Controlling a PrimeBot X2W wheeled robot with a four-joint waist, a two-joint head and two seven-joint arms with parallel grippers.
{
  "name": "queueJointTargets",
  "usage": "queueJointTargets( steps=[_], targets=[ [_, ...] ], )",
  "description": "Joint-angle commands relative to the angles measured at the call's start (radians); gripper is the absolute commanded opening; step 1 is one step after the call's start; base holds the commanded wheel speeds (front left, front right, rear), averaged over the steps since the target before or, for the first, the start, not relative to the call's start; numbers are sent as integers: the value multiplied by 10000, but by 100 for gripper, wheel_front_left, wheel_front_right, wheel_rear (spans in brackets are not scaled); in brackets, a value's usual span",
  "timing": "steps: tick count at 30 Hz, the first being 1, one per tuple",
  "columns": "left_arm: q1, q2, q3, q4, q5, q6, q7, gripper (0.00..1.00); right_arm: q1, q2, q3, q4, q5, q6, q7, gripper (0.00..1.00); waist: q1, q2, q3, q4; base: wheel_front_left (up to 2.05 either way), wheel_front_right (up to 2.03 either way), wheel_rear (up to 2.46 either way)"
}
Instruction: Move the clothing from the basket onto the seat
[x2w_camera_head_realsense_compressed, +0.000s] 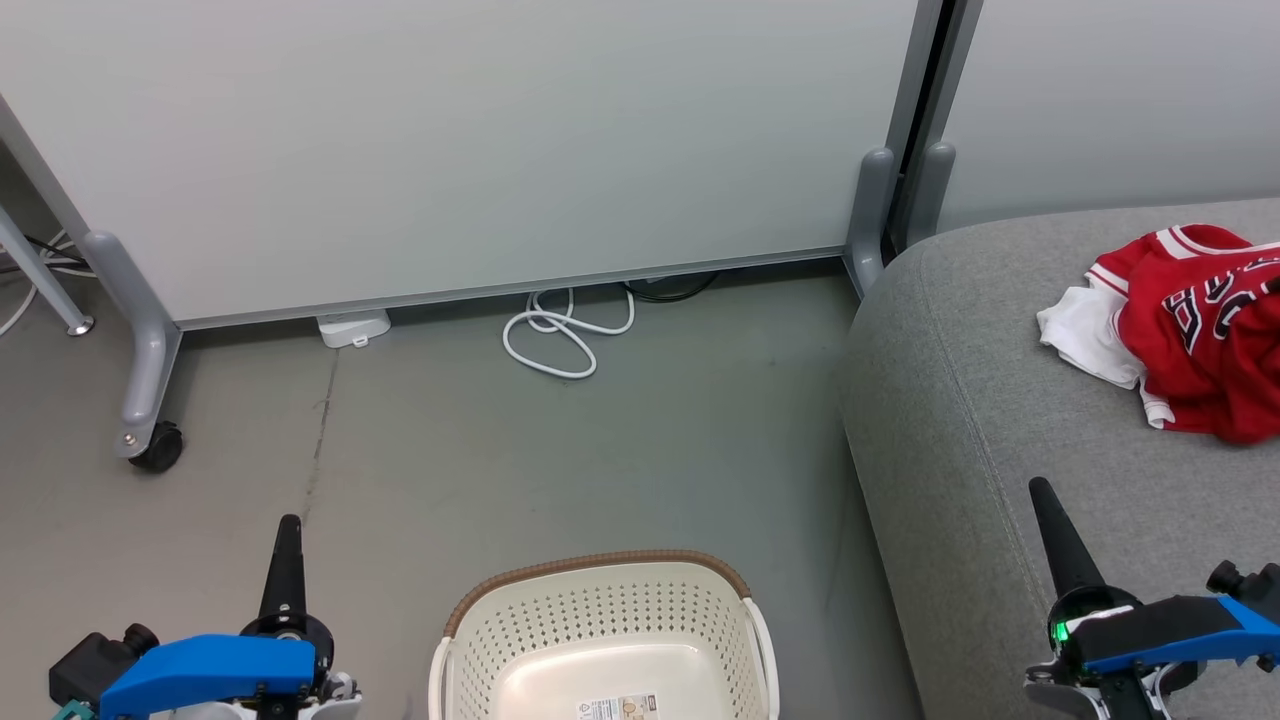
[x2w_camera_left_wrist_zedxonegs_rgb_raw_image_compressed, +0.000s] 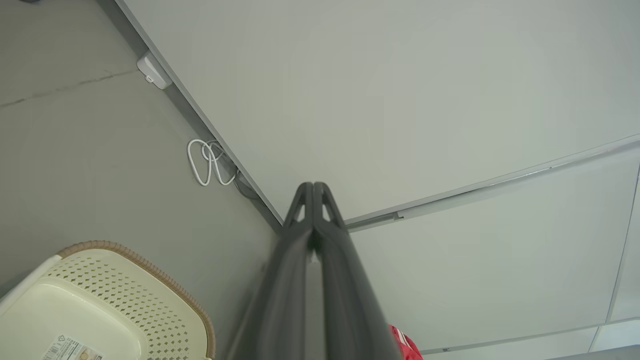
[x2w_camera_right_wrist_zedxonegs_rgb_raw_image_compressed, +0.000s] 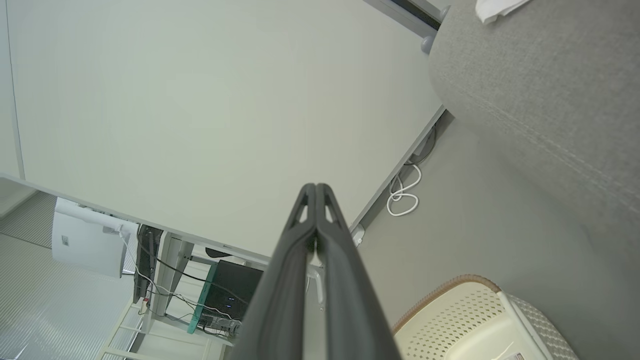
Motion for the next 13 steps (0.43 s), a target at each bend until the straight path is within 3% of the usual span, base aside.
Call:
queueJointTargets(
  steps=[1, 13],
  targets=[
    [-258, 21, 106, -128, -270, -49, 92, 0, -248, -27, -50, -32, 316, 3, 44, 0, -1, 0, -4, -5, 0, 0, 0],
    [-382, -10, 222, -191, -1328, -69, 397, 0, -327, -29, -140, 51, 1545, 3, 181, 0, -1, 0, -32, -43, 0, 0, 0]
  ],
)
